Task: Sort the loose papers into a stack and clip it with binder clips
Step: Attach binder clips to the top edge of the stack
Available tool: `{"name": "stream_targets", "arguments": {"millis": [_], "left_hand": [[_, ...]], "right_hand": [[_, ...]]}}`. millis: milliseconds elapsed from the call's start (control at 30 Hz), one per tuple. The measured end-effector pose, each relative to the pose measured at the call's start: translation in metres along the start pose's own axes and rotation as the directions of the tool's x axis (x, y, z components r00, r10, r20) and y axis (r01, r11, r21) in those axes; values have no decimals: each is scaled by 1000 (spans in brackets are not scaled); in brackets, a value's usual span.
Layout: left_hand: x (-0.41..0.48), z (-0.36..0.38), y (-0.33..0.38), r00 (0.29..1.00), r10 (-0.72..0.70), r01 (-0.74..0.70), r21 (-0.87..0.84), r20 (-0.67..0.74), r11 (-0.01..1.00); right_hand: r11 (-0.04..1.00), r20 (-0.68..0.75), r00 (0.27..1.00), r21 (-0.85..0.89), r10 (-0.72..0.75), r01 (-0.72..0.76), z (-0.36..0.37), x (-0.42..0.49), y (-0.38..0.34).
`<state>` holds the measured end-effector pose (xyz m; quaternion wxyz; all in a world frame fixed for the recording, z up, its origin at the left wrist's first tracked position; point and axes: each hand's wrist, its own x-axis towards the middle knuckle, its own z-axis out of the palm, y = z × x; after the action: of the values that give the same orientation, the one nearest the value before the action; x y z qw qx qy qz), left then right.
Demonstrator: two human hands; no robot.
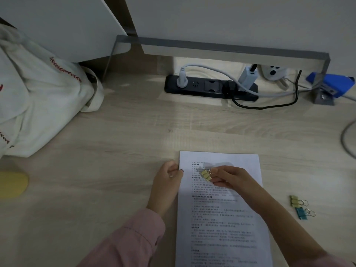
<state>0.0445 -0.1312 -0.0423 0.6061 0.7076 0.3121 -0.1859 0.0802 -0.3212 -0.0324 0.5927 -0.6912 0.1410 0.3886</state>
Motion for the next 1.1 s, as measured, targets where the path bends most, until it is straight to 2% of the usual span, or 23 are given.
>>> {"name": "stream_targets", "arguments": {"millis": [300, 533, 700, 833, 967, 1100], "left_hand": [[13, -4, 15, 992, -24, 11, 102, 124, 995], [26, 2, 14, 1000, 9, -10, 143, 11, 990], [33, -1, 12, 999, 8, -13, 124, 37, 992], [34, 0, 13, 998, 59, -60, 148, 7, 987], [35, 2, 10, 996, 90, -87, 183, -5, 979], [34, 2, 8, 994, 109, -102, 181, -24, 978]], "right_hand": [[999, 7, 1000, -37, -9, 9, 0, 3, 2], [999, 6, 1000, -46, -13, 13, 0, 3, 3], [999, 4, 1000, -54, -6, 6, 0, 3, 2], [1000, -14, 1000, -28, -2, 2, 2, 3, 2], [999, -53, 997, -26, -49, 47, 5, 2, 2], [983, -71, 988, -138, -134, 124, 8, 4, -5]]}}
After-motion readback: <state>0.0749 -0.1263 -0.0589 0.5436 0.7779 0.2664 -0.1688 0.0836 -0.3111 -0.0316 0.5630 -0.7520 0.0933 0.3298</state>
